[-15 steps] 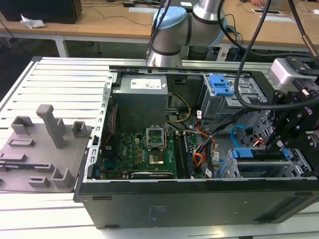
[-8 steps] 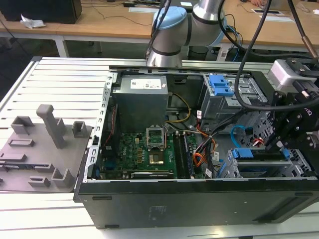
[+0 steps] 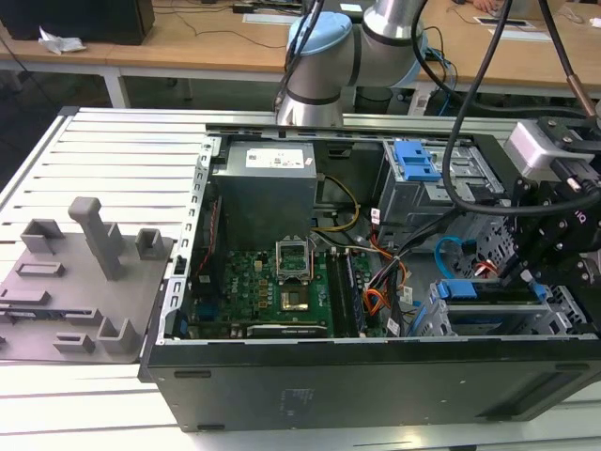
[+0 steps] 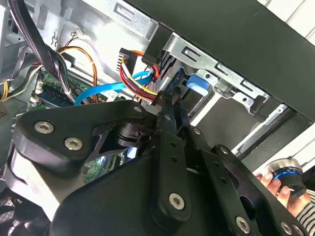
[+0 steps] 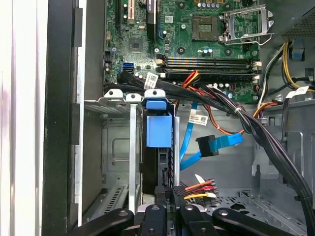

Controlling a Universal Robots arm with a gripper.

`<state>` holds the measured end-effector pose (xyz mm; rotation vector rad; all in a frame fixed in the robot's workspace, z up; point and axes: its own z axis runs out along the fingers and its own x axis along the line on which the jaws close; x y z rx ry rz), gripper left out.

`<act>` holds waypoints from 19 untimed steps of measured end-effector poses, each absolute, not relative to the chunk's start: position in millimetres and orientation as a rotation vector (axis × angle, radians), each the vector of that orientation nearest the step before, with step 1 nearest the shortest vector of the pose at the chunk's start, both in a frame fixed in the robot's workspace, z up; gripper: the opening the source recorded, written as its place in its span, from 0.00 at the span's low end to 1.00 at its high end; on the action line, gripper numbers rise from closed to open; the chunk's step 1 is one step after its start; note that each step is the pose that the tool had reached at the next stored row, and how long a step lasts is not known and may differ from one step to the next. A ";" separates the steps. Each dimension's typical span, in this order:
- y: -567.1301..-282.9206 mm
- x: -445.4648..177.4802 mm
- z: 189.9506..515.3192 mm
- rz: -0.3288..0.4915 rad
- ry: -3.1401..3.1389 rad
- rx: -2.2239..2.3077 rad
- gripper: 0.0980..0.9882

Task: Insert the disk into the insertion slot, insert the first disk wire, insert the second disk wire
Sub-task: 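Insert the first disk wire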

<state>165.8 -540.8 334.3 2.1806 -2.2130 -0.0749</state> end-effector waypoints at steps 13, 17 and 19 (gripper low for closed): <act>-540.8 165.8 367.3 -0.075 -2.213 2.181 0.16; -540.8 165.8 379.8 -0.075 -2.213 2.181 0.16; -540.8 165.8 379.9 -0.075 -2.213 2.181 0.16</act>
